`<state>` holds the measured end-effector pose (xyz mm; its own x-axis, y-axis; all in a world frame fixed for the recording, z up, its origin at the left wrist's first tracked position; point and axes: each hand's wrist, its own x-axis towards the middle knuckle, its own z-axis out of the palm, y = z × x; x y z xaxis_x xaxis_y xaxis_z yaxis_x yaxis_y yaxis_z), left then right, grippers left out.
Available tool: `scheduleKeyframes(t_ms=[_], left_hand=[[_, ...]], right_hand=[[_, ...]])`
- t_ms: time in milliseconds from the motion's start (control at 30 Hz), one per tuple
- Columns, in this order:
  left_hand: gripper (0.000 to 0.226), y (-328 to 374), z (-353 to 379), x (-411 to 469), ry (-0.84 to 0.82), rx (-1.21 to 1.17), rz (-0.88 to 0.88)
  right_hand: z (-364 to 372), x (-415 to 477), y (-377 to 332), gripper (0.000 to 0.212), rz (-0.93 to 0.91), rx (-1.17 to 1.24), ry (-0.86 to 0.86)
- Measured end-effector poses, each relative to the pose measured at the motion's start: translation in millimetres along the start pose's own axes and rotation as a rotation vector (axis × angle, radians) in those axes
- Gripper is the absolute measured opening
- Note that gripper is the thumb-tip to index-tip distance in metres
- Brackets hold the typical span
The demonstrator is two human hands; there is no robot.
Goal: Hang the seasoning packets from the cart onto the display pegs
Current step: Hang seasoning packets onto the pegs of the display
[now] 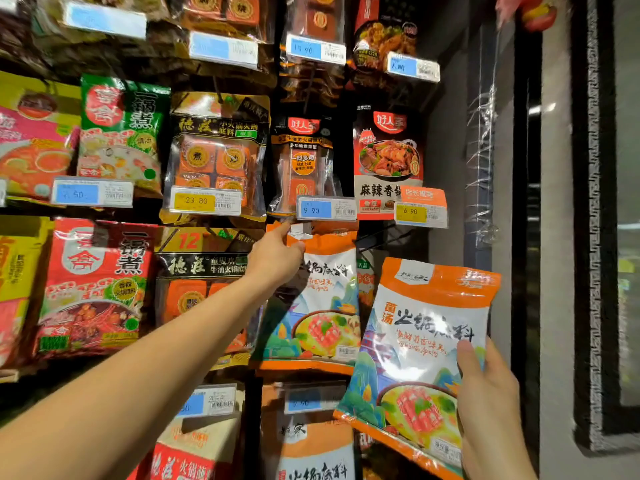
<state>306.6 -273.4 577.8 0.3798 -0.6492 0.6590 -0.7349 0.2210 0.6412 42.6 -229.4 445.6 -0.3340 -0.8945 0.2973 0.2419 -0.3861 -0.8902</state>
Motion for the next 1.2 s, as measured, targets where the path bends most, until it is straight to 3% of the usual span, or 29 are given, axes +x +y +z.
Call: scheduleKeyframes(t_ms=[100,433,567,633,800,900,967,1200], left_hand=[[0.059,-3,9,2,0.033,-0.073,-0.031],[0.049,-8,4,0,0.2,-0.085,0.123],[0.046,-6,3,7,0.139,-0.013,0.008],[0.045,-6,1,9,0.109,0.092,0.007],[0.042,-13,0,-6,0.213,0.673,0.258],[0.044,-20,-14,-10,0.157,0.778,0.269],[0.046,-21,-27,-9,0.132,0.747,0.262],[0.039,2,-57,-6,0.121,0.314,0.389]], right_hand=[[-3,0,-1,0.023,0.0,-0.01,0.003],[-11,2,-2,0.028,-0.029,-0.023,-0.017],[-11,4,0,0.025,-0.033,-0.015,-0.028],[-9,5,0,0.022,-0.031,0.007,-0.044],[5,8,-3,0.015,-0.085,0.044,-0.133],[24,11,-1,0.018,-0.116,0.053,-0.224],[41,14,2,0.02,-0.094,0.069,-0.3],[105,32,13,0.021,-0.081,0.082,-0.408]])
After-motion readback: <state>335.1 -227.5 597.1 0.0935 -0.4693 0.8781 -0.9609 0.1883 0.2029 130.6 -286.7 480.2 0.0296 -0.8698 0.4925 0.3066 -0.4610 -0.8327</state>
